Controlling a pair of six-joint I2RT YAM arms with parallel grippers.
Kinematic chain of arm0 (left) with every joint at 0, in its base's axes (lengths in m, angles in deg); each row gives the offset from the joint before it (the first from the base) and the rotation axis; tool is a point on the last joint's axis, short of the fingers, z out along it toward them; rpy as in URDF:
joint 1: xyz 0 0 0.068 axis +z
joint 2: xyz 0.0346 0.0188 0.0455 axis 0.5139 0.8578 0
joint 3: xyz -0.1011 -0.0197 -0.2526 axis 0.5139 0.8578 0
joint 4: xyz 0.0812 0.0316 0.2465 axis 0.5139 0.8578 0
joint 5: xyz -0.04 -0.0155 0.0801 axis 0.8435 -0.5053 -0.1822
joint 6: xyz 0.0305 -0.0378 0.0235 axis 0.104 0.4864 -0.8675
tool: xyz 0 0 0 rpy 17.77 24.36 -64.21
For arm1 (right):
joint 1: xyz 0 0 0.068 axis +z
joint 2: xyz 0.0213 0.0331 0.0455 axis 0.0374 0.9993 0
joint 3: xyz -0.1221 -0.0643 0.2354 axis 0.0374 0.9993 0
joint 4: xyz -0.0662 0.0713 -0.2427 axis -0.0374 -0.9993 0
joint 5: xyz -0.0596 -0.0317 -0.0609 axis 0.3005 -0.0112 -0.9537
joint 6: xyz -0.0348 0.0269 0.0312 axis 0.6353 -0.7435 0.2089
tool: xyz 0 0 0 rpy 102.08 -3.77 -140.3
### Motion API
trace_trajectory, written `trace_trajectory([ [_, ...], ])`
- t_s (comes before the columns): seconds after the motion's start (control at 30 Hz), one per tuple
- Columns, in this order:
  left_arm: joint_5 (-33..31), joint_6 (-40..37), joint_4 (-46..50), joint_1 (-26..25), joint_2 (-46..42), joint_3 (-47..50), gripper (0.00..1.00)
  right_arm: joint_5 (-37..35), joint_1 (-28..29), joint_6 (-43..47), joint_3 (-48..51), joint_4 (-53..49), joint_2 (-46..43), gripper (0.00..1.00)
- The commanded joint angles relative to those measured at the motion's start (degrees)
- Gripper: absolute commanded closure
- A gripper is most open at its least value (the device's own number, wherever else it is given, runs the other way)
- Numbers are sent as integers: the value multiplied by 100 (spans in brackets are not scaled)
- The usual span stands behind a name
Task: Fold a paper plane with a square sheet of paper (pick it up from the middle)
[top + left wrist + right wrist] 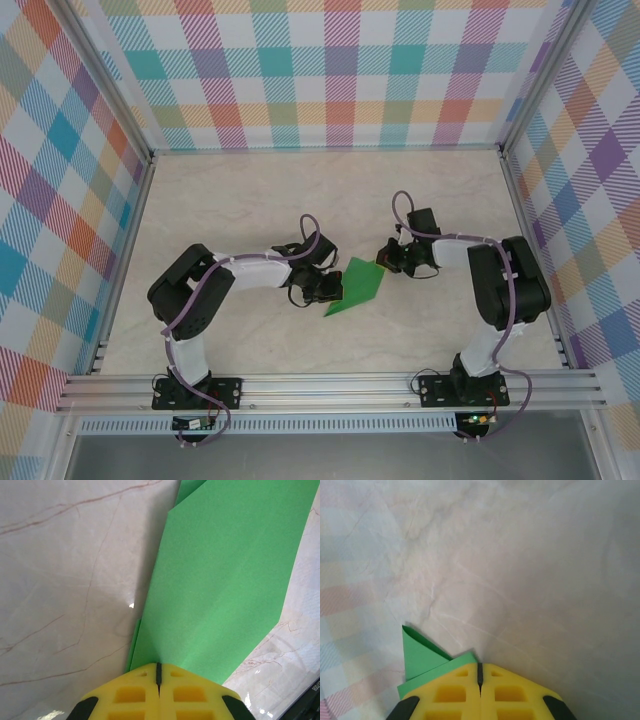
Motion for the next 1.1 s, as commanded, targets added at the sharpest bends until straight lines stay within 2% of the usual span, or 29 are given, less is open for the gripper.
trace_trajectory([
  [0.0,-312,155,556,38,230,354,100,-281,-1,-107,38,164,-598,98],
  [0.1,-400,438,53,33,248,348,100,-232,199,-102,138,144,-970,98],
  [0.23,-591,748,-396,32,266,220,100,19,498,-166,134,81,-981,98],
  [0.33,-712,908,-670,32,257,139,100,355,655,-324,84,209,-725,97],
  [0.53,-470,1055,-1064,25,287,72,100,760,857,-458,-175,249,-4,97],
  [0.83,-179,670,-849,122,-304,246,100,191,864,-446,-371,-418,539,98],
  [1.07,-144,791,-893,323,-829,200,89,-261,852,-264,-358,-833,513,99],
])
